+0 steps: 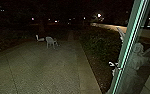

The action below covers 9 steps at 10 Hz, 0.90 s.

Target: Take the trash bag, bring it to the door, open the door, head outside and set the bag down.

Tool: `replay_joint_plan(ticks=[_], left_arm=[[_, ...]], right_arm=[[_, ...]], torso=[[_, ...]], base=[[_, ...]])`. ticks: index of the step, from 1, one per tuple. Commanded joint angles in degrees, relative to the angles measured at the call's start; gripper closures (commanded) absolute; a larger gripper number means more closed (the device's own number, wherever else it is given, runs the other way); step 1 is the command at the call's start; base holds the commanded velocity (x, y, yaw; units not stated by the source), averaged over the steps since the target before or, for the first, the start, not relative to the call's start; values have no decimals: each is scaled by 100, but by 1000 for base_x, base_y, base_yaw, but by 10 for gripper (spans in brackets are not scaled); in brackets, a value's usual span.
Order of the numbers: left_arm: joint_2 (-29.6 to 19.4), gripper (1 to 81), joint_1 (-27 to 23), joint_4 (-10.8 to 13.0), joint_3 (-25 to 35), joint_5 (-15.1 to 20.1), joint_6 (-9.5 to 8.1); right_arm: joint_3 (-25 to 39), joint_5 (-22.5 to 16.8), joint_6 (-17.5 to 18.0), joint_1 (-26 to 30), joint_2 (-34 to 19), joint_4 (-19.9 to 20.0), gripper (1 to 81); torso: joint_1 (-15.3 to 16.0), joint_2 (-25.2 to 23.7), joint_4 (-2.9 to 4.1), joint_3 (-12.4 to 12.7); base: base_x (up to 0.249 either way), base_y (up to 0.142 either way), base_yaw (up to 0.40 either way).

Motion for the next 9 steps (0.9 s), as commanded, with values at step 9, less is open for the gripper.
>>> replay_joint_plan(ticks=[9], left_arm=[[-13, 811, -302, 46, 25, 296, 39]], right_arm=[[54, -327, -31, 196, 48, -85, 10]], torso=[[0, 6, 0, -2]], base=[[140, 0, 0]])
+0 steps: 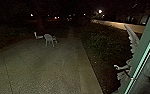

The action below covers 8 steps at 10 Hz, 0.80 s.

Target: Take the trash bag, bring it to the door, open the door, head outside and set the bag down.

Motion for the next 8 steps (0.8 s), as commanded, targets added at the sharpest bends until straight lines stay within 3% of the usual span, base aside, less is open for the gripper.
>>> replay_joint_plan(ticks=[1, 8], left_arm=[[-13, 811, -300, 46, 29, 290, 39], [4, 811, -300, 55, 29, 299, 39]], right_arm=[[54, -316, -17, 181, 48, -54, 10], [72, -316, -8, 216, 48, -20, 10]], torso=[[0, 0, 0, 0], [-7, 2, 0, 0]], base=[[140, 0, 0], [117, 0, 0]])
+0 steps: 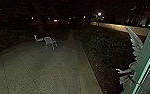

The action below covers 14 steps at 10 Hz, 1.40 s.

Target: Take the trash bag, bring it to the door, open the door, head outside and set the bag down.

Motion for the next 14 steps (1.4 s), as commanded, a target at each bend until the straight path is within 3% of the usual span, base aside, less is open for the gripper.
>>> replay_joint_plan(ticks=[1, 9, 10, 11, 13, 14], left_arm=[[-26, 811, -333, 55, 23, 285, 39], [-35, 811, -333, 11, 23, 285, 30], [-44, 811, -333, 11, 23, 285, 30], [-44, 811, -333, 11, 23, 285, 30], [-52, 811, -332, -7, 23, 285, 30], [-52, 811, -333, -16, 23, 285, 21]], right_arm=[[63, -321, -4, 220, 49, 15, 10], [54, -321, 57, 265, 49, 33, 10], [63, -321, 57, 265, 49, 33, 10], [72, -321, 57, 274, 49, 24, 10], [81, -321, 48, 274, 49, 7, 10], [81, -321, 31, 274, 49, 7, 10]], torso=[[0, 0, 0, 0], [-5, -2, 0, 0], [-5, -2, 353, 0], [-5, -2, 545, -121], [-7, -5, 724, -311], [-7, -5, 761, -495]], base=[[89, 0, 0], [30, 0, 0], [0, 0, 0], [0, 0, 0], [0, 0, 0], [0, 0, 0]])
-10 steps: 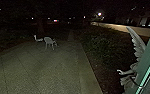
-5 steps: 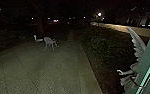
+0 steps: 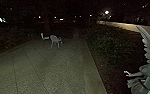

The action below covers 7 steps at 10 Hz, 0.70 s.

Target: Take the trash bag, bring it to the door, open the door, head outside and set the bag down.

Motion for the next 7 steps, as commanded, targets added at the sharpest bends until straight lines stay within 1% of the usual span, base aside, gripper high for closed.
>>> replay_joint_plan(ticks=[1, 2, 3, 4, 5, 6, 7], left_arm=[[-76, 811, -277, -18, 32, 329, -4], [-137, 811, -338, -35, 40, 337, -30], [-217, 811, -461, -115, 67, 347, -65], [-296, 811, -584, -290, 102, 382, -74], [-383, 811, -759, -412, 197, 434, -74], [-497, 811, -944, -579, 321, 478, -74], [-620, 811, -1155, -755, 418, 522, -74]], right_arm=[[78, -338, -37, 170, 45, -30, 10], [79, -329, -37, 170, 54, -30, 10], [87, -329, -37, 170, 54, -30, 10], [87, -329, -37, 170, 63, -39, 10], [87, -338, -37, 170, 80, -39, 10], [87, -338, -38, 178, 89, -39, 10], [87, -338, -46, 170, 89, -47, 10]], torso=[[0, 0, 307, -445], [0, 0, 357, -645], [0, 2, 363, -850], [2, 2, 374, -948], [2, 2, 295, -710], [6, 7, 312, -802], [6, 7, 314, -848]], base=[[0, 0, 0], [0, 0, 0], [0, 0, 0], [0, 0, 0], [0, 0, 0], [0, 0, 0], [0, 0, 0]])
